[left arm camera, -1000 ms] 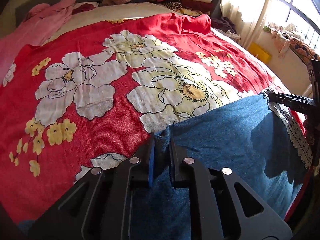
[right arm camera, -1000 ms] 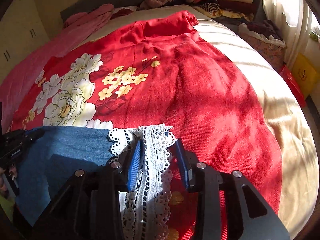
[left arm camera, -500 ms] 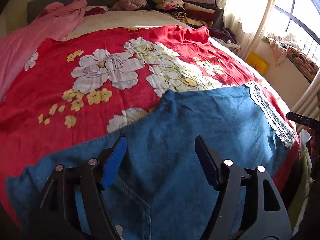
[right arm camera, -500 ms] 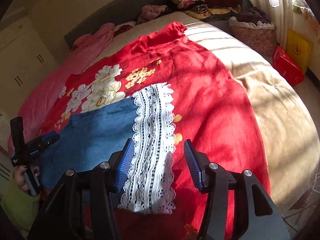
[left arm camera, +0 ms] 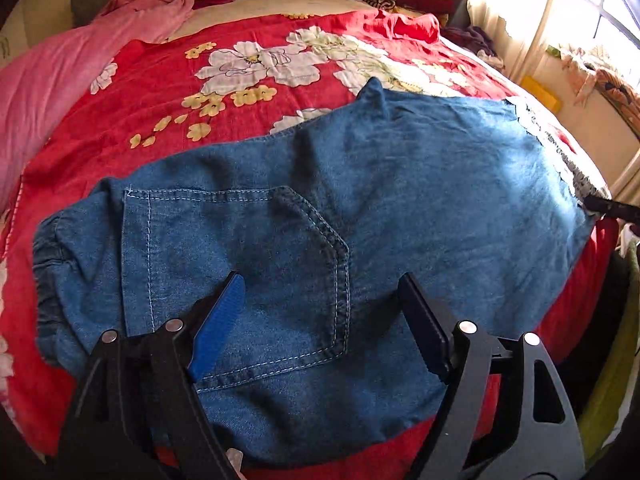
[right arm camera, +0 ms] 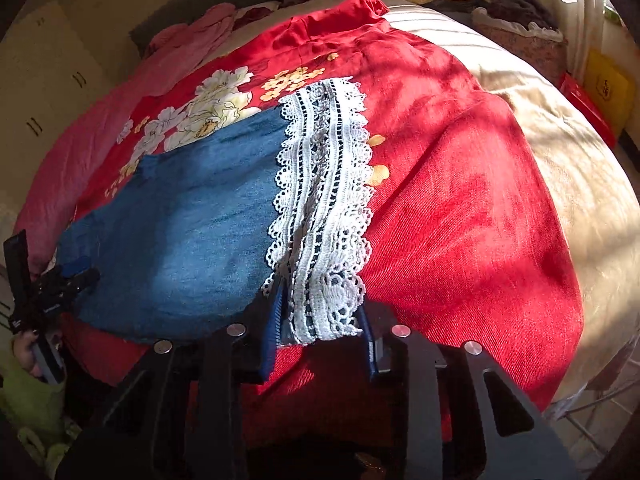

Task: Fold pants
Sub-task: 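Fold the held edge over the pants and open both grippers, then move both open grippers over the folded pants toward the lace-trimmed edge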

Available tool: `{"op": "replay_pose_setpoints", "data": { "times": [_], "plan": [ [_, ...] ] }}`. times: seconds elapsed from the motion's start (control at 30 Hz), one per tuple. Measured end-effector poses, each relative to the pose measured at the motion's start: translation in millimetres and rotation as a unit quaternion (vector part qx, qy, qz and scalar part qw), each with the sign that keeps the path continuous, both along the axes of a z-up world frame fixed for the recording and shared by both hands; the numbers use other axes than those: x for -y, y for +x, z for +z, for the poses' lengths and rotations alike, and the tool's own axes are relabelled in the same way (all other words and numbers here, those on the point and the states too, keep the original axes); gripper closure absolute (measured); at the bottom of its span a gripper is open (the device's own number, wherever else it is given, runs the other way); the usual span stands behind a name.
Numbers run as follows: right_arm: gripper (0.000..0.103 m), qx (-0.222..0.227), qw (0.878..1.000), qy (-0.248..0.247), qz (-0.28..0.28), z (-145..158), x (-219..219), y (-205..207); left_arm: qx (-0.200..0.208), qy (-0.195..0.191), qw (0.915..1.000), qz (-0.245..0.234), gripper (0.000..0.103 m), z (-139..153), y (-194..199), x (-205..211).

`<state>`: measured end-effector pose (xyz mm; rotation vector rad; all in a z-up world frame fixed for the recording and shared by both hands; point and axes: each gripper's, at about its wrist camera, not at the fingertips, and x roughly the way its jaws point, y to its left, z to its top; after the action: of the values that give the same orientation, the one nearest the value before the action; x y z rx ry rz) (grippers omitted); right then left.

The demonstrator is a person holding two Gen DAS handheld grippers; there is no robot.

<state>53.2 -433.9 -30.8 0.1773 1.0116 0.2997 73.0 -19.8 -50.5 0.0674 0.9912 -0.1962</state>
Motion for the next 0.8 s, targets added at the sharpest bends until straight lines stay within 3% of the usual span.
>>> {"op": "replay_pose_setpoints", "data": {
  "times": [0.17, 0.27, 0.4, 0.47, 0.53, 0.8],
  "plan": [
    [0.084, 0.018, 0.998, -0.067, 0.004, 12, -3, -11, -0.001, 0.022, 0.9996, 0.017, 0.032, -1, 2, -7],
    [0.083, -0.003, 0.997, -0.072, -0.001, -5, 1, -8, -0.004, 0.01, 0.9997, 0.02, 0.032, -4, 2, -14],
    [0.079, 0.0, 0.997, -0.07, -0.012, -5, 1, -9, -0.001, 0.001, 0.9998, 0.017, 0.032, -3, 0, -15],
    [0.071, 0.005, 0.997, -0.07, -0.02, 1, 3, -13, 0.001, -0.007, 0.9998, 0.018, 0.032, -1, -1, -17],
    [0.055, 0.025, 0.996, -0.08, -0.032, 13, 5, -21, 0.002, -0.014, 0.9997, 0.02, 0.031, 6, -4, -19],
    [0.033, 0.1, 0.991, -0.09, -0.024, 52, -7, -43, 0.041, -0.014, 0.9987, 0.027, 0.019, 39, -15, -23]
  ]
}}
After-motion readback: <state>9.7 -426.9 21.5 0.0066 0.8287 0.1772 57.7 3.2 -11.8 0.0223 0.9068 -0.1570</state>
